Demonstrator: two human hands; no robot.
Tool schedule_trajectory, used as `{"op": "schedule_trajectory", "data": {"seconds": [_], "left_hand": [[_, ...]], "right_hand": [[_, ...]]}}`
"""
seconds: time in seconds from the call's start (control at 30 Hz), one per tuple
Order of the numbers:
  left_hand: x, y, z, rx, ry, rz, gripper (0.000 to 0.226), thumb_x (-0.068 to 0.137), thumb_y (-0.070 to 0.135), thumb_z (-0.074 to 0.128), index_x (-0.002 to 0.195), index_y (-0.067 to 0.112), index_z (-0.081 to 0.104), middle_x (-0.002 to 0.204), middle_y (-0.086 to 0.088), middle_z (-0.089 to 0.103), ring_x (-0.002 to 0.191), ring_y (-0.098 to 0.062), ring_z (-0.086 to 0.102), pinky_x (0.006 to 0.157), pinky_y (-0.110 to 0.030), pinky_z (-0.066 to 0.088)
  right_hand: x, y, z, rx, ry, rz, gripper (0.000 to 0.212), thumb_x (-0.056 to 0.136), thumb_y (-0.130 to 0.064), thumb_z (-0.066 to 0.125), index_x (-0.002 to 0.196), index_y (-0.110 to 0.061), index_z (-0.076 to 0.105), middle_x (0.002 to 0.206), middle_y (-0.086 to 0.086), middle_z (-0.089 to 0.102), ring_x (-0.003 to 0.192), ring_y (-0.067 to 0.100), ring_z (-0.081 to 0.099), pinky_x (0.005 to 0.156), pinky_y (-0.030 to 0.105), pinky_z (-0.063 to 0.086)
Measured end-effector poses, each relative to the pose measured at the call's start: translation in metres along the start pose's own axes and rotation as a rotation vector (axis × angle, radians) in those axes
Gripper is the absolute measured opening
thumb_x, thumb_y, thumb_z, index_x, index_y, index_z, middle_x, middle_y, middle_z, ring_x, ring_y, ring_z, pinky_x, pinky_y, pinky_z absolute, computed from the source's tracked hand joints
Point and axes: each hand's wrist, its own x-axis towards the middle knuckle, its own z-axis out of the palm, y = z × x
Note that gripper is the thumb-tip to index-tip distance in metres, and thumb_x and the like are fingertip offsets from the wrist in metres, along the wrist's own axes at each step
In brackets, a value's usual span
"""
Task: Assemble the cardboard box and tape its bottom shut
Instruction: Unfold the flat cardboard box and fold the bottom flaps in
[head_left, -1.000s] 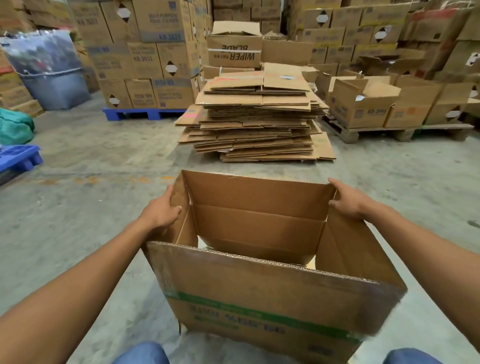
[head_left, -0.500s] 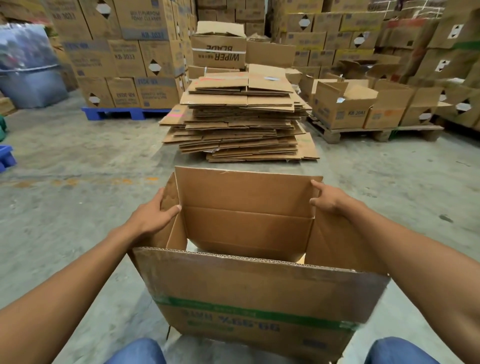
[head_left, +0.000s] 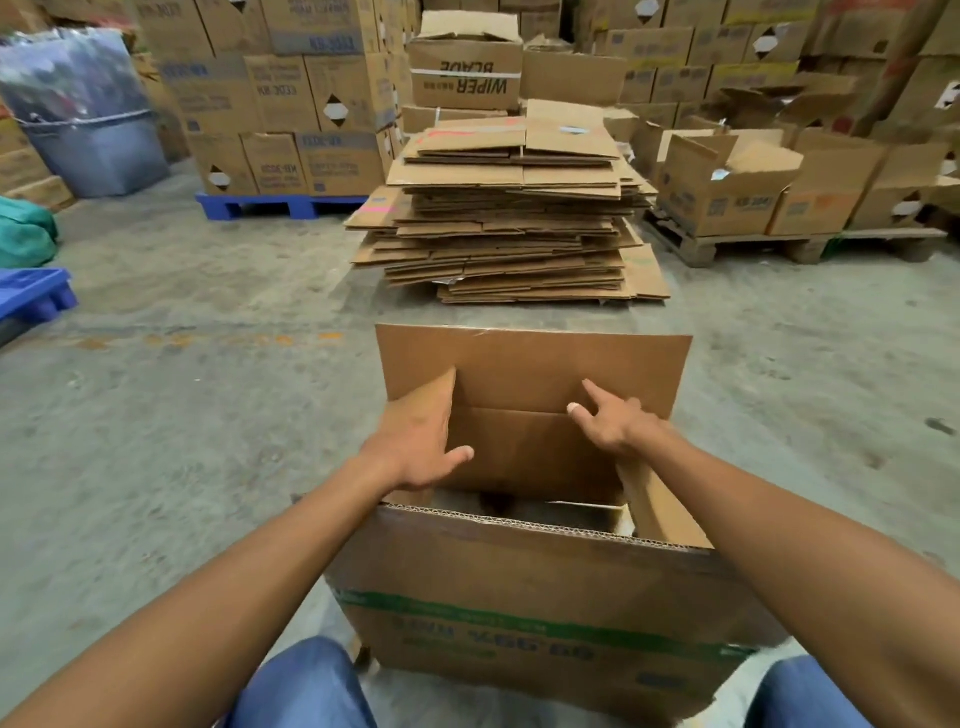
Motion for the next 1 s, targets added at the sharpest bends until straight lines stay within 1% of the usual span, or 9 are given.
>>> {"op": "schedule_trajectory", "data": {"seconds": [0.17,0.27,0.37,0.47,0.57,0.67,0.73,0.83,1.0], "left_hand": [[-0.01,-0.002,0.001,0.009,-0.498,-0.07,0.096,0.085,0.077,0.028,0.146,0.002,0.027,0.156,-0.015,0.029,0.139,-0.032,0.035,0.114,-0.041,0.027],[-0.014,0.0,0.013,0.131,-0.693,-0.089,0.088,0.092,0.07,0.021,0.156,0.012,0.004,0.165,-0.007,-0.003,0.151,-0.027,0.011,0.121,-0.041,0.011],[-0.018,0.006,0.018,0.222,-0.855,-0.117,0.069,0.102,0.05,0.024,0.156,0.012,0.004,0.164,-0.011,-0.009,0.151,-0.026,0.0,0.117,-0.033,0.004],[-0.017,0.004,0.019,0.216,-0.89,-0.18,0.056,0.106,0.028,0.03,0.154,0.01,0.008,0.163,-0.018,-0.007,0.151,-0.027,-0.003,0.109,-0.024,0.006],[-0.016,0.001,0.017,0.184,-0.862,-0.183,0.055,0.106,0.032,0.027,0.155,0.014,0.01,0.164,-0.014,0.001,0.151,-0.025,0.005,0.111,-0.025,0.009],[-0.015,0.003,0.012,0.173,-0.845,-0.12,0.063,0.101,0.052,0.029,0.153,0.018,0.027,0.161,-0.005,0.024,0.145,-0.023,0.027,0.114,-0.029,0.017],[-0.016,0.003,0.007,0.135,-0.804,-0.119,0.085,0.082,0.077,0.025,0.148,0.026,0.041,0.155,0.0,0.038,0.139,-0.021,0.038,0.116,-0.036,0.023],[-0.018,0.003,-0.002,0.09,-0.744,-0.126,0.1,0.068,0.09,0.02,0.141,0.029,0.049,0.151,0.002,0.044,0.136,-0.02,0.042,0.114,-0.036,0.026],[-0.014,0.002,-0.038,-0.119,-0.438,-0.098,0.098,0.073,0.084,0.015,0.144,0.024,0.045,0.143,-0.003,0.054,0.128,-0.021,0.052,0.113,-0.041,0.032]], "right_hand": [[-0.023,0.019,-0.003,0.128,-0.22,-0.109,0.063,0.104,-0.046,0.021,0.157,-0.017,0.003,0.162,0.005,0.021,0.147,0.027,0.024,0.116,0.039,0.023],[-0.027,0.027,0.001,0.007,-0.418,0.009,0.05,0.105,-0.037,0.025,0.147,-0.011,0.037,0.12,0.01,0.056,0.111,0.029,0.059,0.084,0.037,0.054],[-0.026,0.024,0.002,-0.144,-0.466,-0.02,0.034,0.101,-0.022,0.044,0.128,-0.005,0.057,0.107,0.007,0.059,0.102,0.026,0.063,0.057,0.023,0.051],[-0.03,-0.001,-0.016,-0.237,-0.331,-0.157,0.03,0.099,-0.032,0.048,0.094,-0.008,0.065,0.088,0.005,0.067,0.078,0.024,0.068,0.061,0.029,0.055],[-0.043,-0.034,-0.032,-0.029,-0.081,-0.378,0.033,0.1,-0.035,0.046,0.088,-0.012,0.067,0.077,0.004,0.07,0.068,0.019,0.069,0.066,0.035,0.059],[-0.053,-0.053,-0.044,-0.007,0.439,-0.594,0.028,0.096,-0.038,0.046,0.09,-0.019,0.065,0.086,0.004,0.069,0.082,0.023,0.065,0.069,0.033,0.051],[-0.05,-0.052,-0.047,-0.076,0.507,-0.575,0.035,0.097,-0.043,0.042,0.12,-0.023,0.058,0.117,0.006,0.064,0.108,0.025,0.059,0.085,0.038,0.046],[-0.04,-0.039,-0.041,-0.236,0.146,-0.415,0.065,0.096,-0.062,0.028,0.149,-0.025,0.035,0.154,0.007,0.039,0.141,0.029,0.035,0.113,0.049,0.028],[-0.04,-0.023,-0.025,-0.189,-0.37,-0.173,0.102,0.077,-0.086,0.006,0.143,-0.019,0.048,0.146,0.012,0.049,0.135,0.032,0.043,0.112,0.05,0.032]]}}
